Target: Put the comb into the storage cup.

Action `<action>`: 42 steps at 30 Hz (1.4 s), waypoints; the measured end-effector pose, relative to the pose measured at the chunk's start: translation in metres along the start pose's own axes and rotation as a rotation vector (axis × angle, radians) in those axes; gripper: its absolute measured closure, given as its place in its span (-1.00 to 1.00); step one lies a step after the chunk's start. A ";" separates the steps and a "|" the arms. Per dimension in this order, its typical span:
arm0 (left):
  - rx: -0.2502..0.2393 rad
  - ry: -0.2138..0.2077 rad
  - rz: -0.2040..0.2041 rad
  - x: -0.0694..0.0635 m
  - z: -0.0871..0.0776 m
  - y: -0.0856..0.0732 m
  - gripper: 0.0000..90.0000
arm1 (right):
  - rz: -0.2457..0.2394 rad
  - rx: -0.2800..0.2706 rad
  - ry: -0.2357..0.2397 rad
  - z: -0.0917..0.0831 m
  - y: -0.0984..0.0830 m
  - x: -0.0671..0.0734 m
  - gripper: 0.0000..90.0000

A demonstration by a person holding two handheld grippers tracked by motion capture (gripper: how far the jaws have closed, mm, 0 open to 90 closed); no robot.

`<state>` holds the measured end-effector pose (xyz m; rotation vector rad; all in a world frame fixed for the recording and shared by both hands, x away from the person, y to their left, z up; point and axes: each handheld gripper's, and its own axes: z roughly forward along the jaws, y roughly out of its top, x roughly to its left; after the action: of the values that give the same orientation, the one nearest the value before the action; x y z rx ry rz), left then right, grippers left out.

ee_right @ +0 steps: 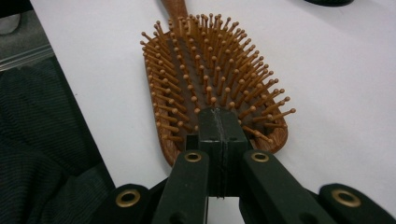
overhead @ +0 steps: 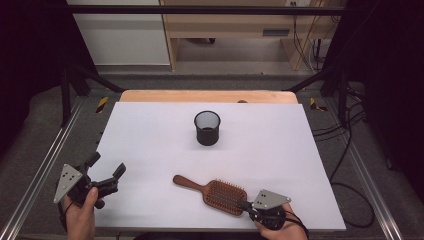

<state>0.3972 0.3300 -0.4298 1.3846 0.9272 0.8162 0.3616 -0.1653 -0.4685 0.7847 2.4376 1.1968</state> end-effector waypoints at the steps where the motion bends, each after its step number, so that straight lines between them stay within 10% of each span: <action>1: 0.000 0.000 0.000 0.000 0.000 0.000 -0.96 | 0.003 -0.002 -0.002 0.001 0.000 -0.001 1.00; 42: 0.016 0.007 0.001 0.001 0.001 0.000 -0.95 | -0.014 -0.030 -0.015 0.065 0.042 -0.010 1.00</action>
<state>0.3984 0.3301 -0.4304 1.3969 0.9400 0.8169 0.4159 -0.1096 -0.4741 0.7644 2.4037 1.2149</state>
